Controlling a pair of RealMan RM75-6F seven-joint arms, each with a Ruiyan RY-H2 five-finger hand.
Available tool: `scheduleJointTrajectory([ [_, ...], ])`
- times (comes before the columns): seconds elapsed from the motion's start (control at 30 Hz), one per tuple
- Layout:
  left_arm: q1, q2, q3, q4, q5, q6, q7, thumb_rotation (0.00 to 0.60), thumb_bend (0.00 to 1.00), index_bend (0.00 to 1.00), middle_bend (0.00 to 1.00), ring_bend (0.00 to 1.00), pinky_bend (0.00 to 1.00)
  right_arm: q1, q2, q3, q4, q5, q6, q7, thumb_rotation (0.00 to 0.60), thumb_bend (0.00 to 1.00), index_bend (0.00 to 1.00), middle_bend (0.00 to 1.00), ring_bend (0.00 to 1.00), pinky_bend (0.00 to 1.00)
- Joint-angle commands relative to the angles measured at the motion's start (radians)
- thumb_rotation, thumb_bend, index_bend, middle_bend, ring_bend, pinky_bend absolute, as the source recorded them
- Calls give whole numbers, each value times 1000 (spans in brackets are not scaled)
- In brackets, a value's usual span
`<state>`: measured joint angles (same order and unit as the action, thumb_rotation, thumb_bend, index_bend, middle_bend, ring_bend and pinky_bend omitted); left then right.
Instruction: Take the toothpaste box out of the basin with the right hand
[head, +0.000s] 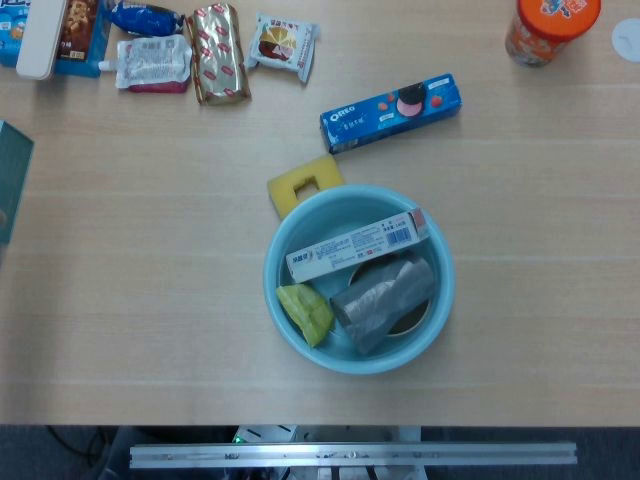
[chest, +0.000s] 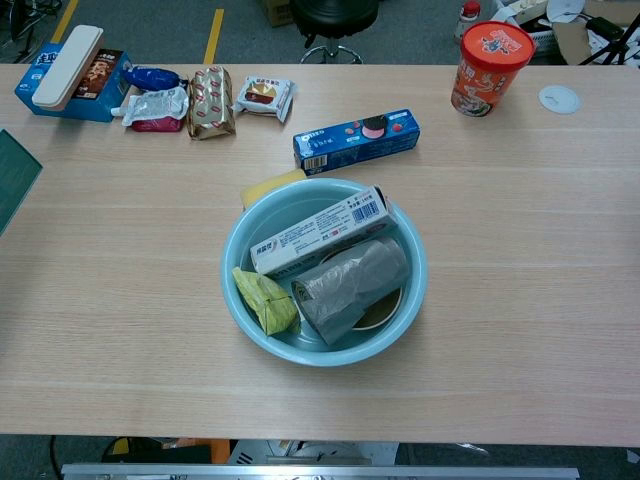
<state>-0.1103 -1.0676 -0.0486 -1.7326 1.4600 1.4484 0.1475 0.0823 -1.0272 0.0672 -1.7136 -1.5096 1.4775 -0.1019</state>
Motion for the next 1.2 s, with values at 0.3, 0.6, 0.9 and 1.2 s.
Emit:
scheduleJointTrajectory([
  [0.3, 6, 9, 6, -6, 13, 13, -5, 600, 426, 421, 424, 329, 251, 44, 30, -4, -44, -57, -45, 2, 600, 411, 452, 451, 366, 312],
  [0.6, 18, 19, 11, -8, 30, 37, -19, 600, 427, 421, 424, 329, 251, 206, 40, 22, -139, -113, -247, -71, 600, 172, 413, 418, 367, 364],
  [0.9, 28, 31, 17, -13, 25, 40, -20, 600, 427, 421, 424, 329, 251, 404, -83, 80, -176, -3, -502, -246, 600, 49, 366, 400, 354, 364],
  [1.2, 36, 31, 18, 6, 15, 42, -37, 600, 427, 421, 424, 329, 251, 553, -229, 110, -144, 201, -645, -465, 600, 67, 366, 400, 355, 377],
])
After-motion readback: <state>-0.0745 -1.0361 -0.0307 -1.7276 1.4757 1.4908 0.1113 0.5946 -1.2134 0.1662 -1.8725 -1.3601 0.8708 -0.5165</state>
